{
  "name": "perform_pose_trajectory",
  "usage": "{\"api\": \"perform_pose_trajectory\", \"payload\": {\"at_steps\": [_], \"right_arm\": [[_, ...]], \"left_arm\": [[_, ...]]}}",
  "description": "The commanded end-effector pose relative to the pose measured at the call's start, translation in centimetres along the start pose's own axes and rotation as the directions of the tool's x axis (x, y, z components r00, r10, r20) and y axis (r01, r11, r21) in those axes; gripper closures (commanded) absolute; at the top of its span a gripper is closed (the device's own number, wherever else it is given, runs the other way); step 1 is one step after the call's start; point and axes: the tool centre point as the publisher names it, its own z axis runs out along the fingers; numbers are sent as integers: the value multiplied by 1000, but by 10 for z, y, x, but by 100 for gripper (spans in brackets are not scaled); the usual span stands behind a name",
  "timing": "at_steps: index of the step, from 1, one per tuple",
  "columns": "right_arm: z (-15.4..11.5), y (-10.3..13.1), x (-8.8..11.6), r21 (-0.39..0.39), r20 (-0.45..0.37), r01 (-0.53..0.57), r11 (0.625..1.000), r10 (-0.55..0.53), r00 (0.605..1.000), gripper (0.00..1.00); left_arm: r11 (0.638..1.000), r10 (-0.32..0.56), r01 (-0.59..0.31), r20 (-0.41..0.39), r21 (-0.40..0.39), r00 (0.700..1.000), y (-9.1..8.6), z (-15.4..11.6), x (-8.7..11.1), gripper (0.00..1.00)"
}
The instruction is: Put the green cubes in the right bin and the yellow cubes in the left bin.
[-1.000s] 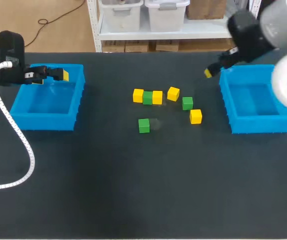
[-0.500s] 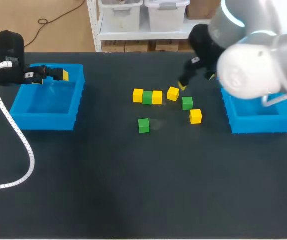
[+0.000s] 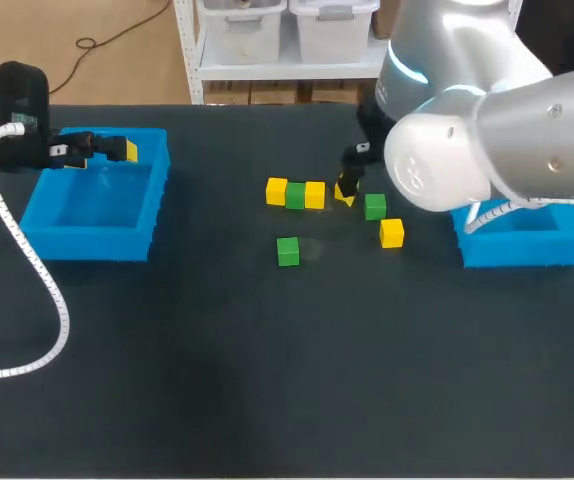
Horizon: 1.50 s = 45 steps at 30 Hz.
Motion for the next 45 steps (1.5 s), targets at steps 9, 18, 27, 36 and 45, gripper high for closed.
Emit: {"api": "perform_pose_trajectory", "payload": {"at_steps": [9,18,27,36,45], "right_arm": [[18,-8,-9,-3,-26,-16,1000,16,1000,0],[27,-7,-7,14,-46,-27,1000,28,999,0],[27,-6,-3,40,-47,-49,998,50,998,0],[25,-8,0,53,-45,-73,996,76,996,100],[18,-9,0,38,-38,-83,996,84,996,100]], "left_arm": [[1000,1,-1,6,5,1000,1,0,1,0],[1000,1,-1,6,5,1000,1,0,1,0],[1000,1,-1,6,5,1000,1,0,1,0],[1000,1,-1,6,5,1000,1,0,1,0],[1000,1,-1,6,5,1000,1,0,1,0]]}}
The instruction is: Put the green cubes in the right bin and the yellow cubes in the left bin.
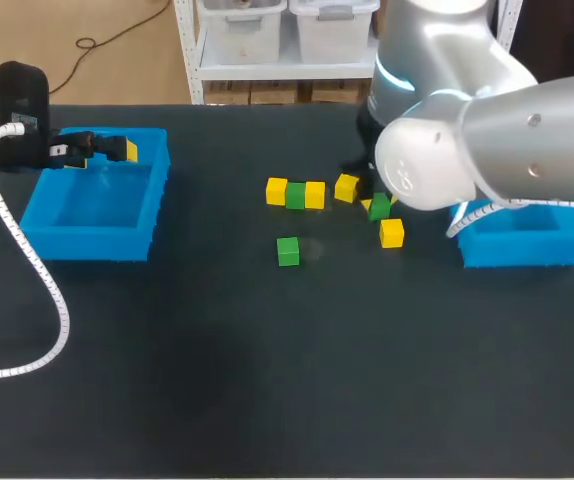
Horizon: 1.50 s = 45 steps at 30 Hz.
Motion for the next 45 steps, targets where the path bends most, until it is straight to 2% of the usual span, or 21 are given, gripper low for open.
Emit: {"api": "perform_pose_trajectory", "payload": {"at_steps": [1,5,9,13,16,21,25,28,29,30,34,37,41,45], "right_arm": [[-7,-1,1,-6,15,1,1000,-1,1000,100],[-32,0,-8,-1,88,28,1000,-28,996,100],[-77,-8,-20,27,209,40,999,-45,977,100],[-117,-31,-26,47,310,5,999,-20,950,100],[-138,-54,-24,48,361,-53,997,32,932,100],[-153,-96,-8,45,403,-178,983,146,904,100],[-152,-124,11,51,404,-268,962,226,886,100],[-143,-135,21,62,361,-269,961,230,904,100],[-137,-138,26,79,340,-271,959,230,912,77],[-133,-141,29,75,330,-279,957,240,913,0],[-125,-140,34,79,306,-281,956,245,920,0],[-127,-126,27,71,306,-223,972,191,933,0],[-134,-87,13,53,318,-73,996,52,947,0],[-140,-40,0,32,328,65,997,-72,942,0]], "left_arm": [[1000,1,-1,6,5,1000,1,0,1,0],[1000,1,-1,6,5,1000,1,0,1,0],[1000,1,-1,6,5,1000,1,0,1,0],[1000,1,-1,6,5,1000,1,0,1,0],[1000,1,-1,6,5,1000,1,0,1,0],[1000,1,-1,6,5,1000,1,0,1,0],[1000,1,-1,6,5,1000,1,0,1,0],[1000,1,-1,6,5,1000,1,0,1,0],[1000,1,-1,6,5,1000,1,0,1,0],[1000,1,-1,6,5,1000,1,0,1,0],[1000,1,-1,6,5,1000,1,0,1,0],[1000,1,-1,6,5,1000,1,0,1,0],[1000,1,-1,6,5,1000,1,0,1,0],[1000,1,-1,6,5,1000,1,0,1,0]]}}
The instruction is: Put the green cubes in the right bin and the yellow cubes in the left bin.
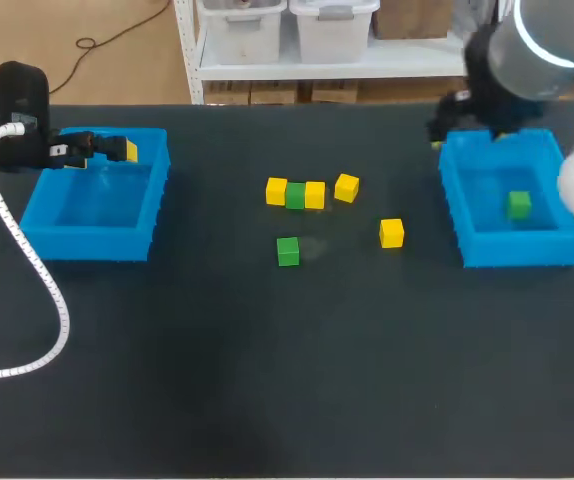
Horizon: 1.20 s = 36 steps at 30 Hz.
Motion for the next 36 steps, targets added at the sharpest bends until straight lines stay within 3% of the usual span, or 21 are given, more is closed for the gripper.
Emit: {"api": "perform_pose_trajectory", "payload": {"at_steps": [1,5,11,24,29,36], "right_arm": [[0,44,-13,-48,-11,108,993,-108,994,0],[-10,89,-19,-93,7,178,980,-178,984,0],[-12,139,-7,-115,-37,197,974,-202,979,0],[9,193,46,-137,-234,115,984,-145,961,0],[35,214,66,-163,-318,132,978,-179,931,0],[69,222,83,-180,-402,146,973,-208,892,0]], "left_arm": [[1000,1,-1,6,5,1000,2,0,1,0],[1000,1,-1,6,5,1000,2,0,1,0],[1000,1,-1,6,5,1000,2,0,1,0],[1000,1,-1,6,5,1000,2,0,1,0],[1000,1,-1,6,5,1000,2,0,1,0],[1000,1,-1,6,5,1000,2,0,1,0]]}}
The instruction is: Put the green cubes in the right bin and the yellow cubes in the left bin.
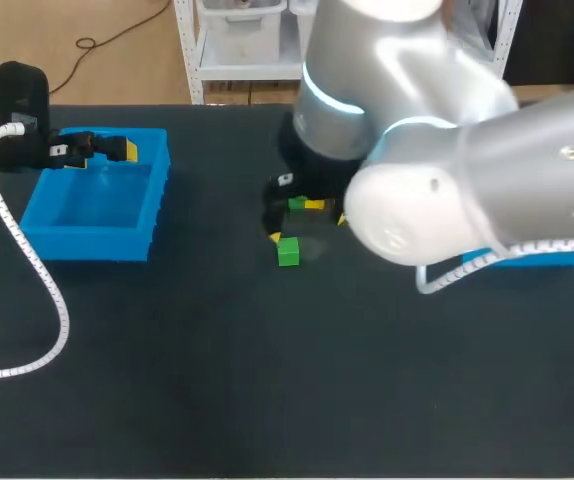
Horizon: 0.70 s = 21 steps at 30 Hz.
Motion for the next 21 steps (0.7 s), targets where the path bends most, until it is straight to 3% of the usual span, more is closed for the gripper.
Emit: {"api": "perform_pose_trajectory", "payload": {"at_steps": [1,11,21], "right_arm": [[26,2,-12,-5,-123,8,1000,-9,992,0],[51,-3,-22,14,-158,18,1000,-16,987,0],[58,-2,-23,17,-164,17,1000,-14,986,0]], "left_arm": [[1000,1,-1,6,5,1000,2,0,1,0],[1000,1,-1,6,5,1000,2,0,1,0],[1000,1,-1,6,5,1000,2,0,1,0]]}}
